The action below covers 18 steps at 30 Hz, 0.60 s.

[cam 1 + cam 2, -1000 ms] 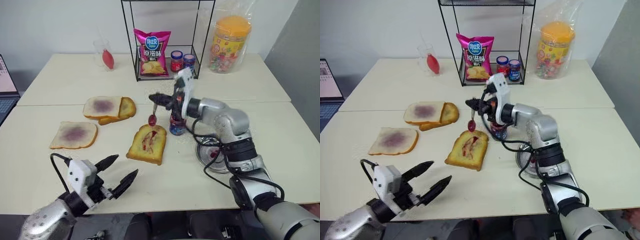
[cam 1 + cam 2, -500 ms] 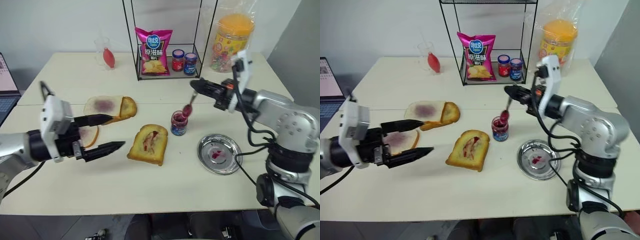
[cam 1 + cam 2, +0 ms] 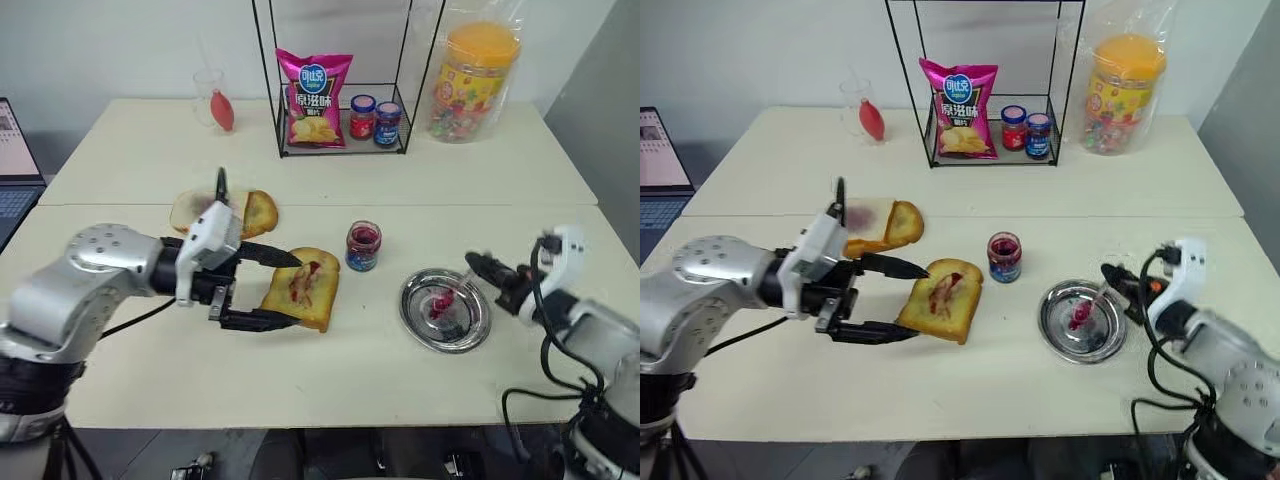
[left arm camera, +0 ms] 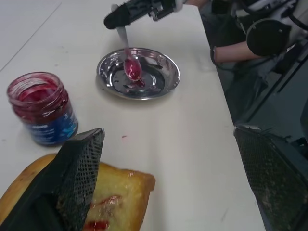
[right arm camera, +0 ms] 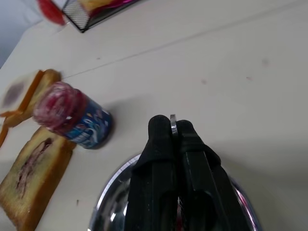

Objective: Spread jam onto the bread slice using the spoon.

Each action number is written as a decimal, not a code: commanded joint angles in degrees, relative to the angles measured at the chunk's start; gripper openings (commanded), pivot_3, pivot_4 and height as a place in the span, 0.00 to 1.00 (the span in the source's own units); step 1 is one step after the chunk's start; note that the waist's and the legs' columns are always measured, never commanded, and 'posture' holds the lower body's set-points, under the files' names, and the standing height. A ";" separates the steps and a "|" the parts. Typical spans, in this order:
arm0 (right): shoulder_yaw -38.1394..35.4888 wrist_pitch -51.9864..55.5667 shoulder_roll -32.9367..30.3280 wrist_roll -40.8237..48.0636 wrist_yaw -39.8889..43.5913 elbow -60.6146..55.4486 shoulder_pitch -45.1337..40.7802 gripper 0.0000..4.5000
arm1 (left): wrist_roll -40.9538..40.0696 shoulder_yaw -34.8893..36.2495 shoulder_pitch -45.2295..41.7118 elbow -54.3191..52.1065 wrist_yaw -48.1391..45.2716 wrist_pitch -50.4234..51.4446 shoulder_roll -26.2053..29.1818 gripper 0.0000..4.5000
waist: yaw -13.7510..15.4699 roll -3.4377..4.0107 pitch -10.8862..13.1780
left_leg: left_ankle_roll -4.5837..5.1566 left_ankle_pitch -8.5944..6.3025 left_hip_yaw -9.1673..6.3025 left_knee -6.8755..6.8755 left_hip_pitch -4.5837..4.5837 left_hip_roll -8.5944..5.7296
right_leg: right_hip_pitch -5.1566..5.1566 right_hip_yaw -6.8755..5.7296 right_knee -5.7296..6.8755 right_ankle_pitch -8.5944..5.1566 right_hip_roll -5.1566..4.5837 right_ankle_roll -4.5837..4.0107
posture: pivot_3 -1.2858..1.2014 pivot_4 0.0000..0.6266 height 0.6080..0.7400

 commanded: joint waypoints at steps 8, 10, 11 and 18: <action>-2.46 -11.32 8.01 4.18 -3.01 2.83 6.62 0.01 | 3.95 -0.53 1.13 -0.85 -2.66 -3.19 -2.34 1.00 | -0.46 0.02 -0.03 | 0.03 0.03 -0.10 0.03 0.13 0.03 | 0.14 -0.04 0.07 -0.02 0.07 0.26 | 0.52 0.24 1.00; -0.65 -13.64 8.14 3.72 -3.27 4.29 7.44 0.01 | 4.44 -0.43 1.50 -0.81 -2.40 -3.31 -2.64 1.00 | -0.48 0.01 -0.03 | 0.03 0.03 -0.07 0.03 0.14 0.03 | 0.13 0.00 0.06 -0.01 0.06 0.26 | 0.52 0.24 1.00; -0.22 -14.48 8.16 3.89 -3.59 4.90 7.62 0.01 | 4.57 -0.36 1.46 -0.71 -2.21 -3.21 -2.78 1.00 | -0.48 -0.01 -0.04 | 0.03 0.03 -0.08 0.03 0.14 0.03 | 0.14 -0.02 0.06 -0.01 0.06 0.25 | 0.52 0.24 1.00; 4.30 -18.52 5.01 3.76 -3.32 7.72 9.14 0.28 | 5.57 0.06 1.49 -0.28 -1.76 -3.21 -3.52 1.00 | -0.43 -0.01 -0.05 | 0.03 0.03 -0.08 0.04 0.15 0.02 | 0.14 -0.02 0.08 0.01 0.06 0.22 | 0.52 0.24 1.00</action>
